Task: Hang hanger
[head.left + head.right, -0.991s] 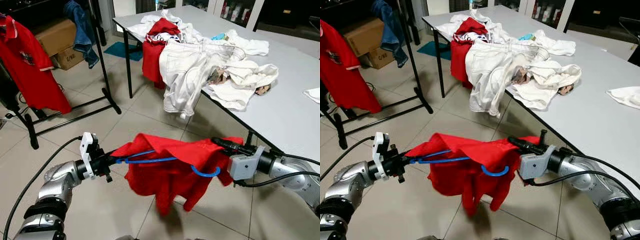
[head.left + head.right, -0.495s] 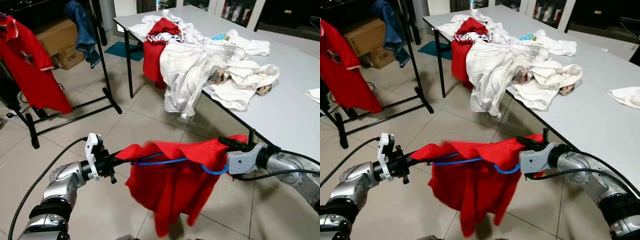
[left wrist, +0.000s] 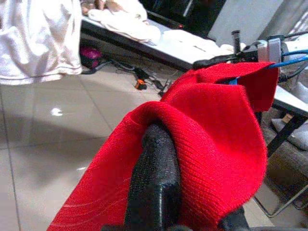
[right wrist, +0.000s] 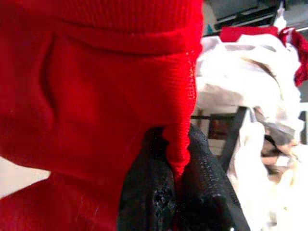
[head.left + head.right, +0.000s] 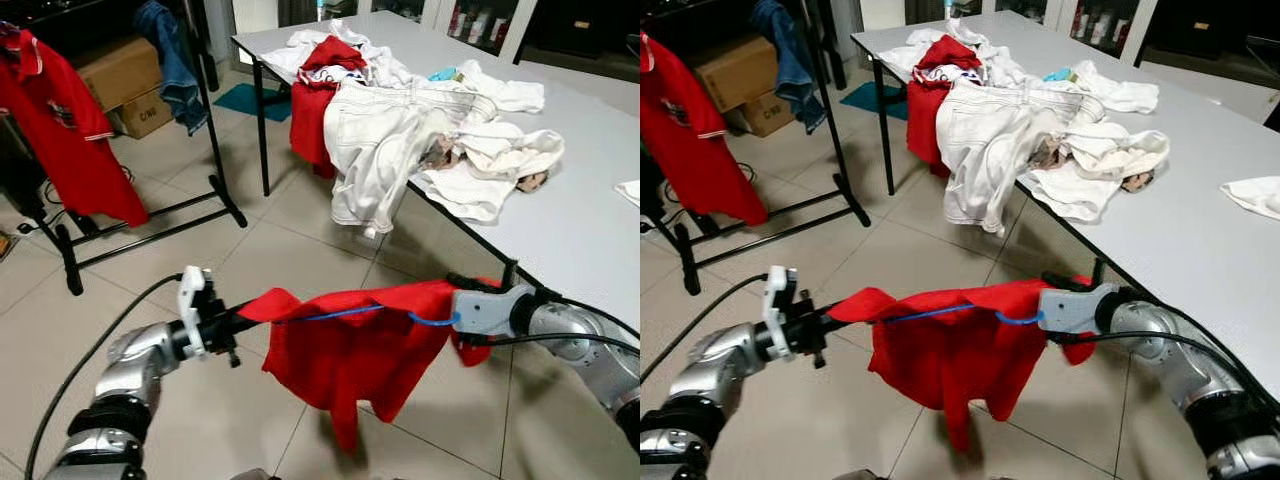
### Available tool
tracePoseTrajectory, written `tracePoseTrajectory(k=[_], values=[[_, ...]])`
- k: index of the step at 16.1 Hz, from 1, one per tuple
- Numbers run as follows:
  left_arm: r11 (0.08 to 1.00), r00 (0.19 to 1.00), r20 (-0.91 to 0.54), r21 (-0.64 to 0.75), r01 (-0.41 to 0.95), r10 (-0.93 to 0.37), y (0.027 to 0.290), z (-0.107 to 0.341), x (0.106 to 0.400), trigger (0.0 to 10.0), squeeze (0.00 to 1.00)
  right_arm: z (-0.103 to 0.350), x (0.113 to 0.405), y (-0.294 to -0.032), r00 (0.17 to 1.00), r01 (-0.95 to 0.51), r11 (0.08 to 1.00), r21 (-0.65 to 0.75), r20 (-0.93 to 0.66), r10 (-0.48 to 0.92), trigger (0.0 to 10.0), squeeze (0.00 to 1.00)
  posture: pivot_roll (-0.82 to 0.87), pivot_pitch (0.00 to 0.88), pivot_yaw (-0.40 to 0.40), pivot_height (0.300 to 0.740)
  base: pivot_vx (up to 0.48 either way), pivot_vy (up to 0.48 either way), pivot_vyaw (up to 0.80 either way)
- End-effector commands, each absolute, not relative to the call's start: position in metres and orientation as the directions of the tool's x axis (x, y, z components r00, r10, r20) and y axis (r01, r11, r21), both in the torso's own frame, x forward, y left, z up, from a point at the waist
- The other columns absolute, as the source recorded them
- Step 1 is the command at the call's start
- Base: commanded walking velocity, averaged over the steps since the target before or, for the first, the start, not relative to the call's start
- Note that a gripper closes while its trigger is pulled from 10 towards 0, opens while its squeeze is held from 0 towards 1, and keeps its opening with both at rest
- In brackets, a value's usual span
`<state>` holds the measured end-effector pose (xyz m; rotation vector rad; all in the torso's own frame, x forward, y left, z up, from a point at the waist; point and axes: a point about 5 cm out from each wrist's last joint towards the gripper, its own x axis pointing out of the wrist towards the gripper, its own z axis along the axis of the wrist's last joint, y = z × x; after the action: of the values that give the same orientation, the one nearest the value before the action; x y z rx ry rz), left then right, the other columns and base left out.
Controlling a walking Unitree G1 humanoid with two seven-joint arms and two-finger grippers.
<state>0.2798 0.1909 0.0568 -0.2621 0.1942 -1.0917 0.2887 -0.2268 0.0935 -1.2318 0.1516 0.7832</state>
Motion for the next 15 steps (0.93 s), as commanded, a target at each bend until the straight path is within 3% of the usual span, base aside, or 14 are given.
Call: tracePoseTrajectory(k=[1,6,11,15], values=[[0.424,0.434,-0.030,-0.281,0.861,-0.901,0.184,0.058,0.281,0.0,0.00,0.102,0.289,-0.217,0.723,-0.624,0.155,-0.766,-0.491,0.486,10.0,0.00,-0.04,0.000,0.011,0.740,0.000,0.000,0.00],[0.379,0.398,0.029,-0.250,0.891,-0.917,0.145,0.065,0.292,0.0,0.00,0.102,0.282,-0.184,0.677,-0.687,0.167,-0.708,-0.538,0.503,10.0,0.00,-0.05,0.000,0.013,0.740,0.000,0.000,0.00],[0.363,0.383,0.041,-0.240,0.900,-0.923,0.135,0.066,0.293,0.0,0.00,0.094,0.285,-0.193,0.710,-0.674,0.134,-0.727,-0.586,0.389,10.0,0.00,-0.05,0.000,0.008,0.740,0.000,0.000,0.00],[0.370,0.389,0.035,-0.241,0.897,-0.920,0.142,0.065,0.291,0.0,0.00,0.089,0.286,-0.200,0.721,-0.673,0.164,-0.721,-0.589,0.366,10.0,0.00,-0.04,0.000,0.004,0.740,0.000,0.000,0.00]])
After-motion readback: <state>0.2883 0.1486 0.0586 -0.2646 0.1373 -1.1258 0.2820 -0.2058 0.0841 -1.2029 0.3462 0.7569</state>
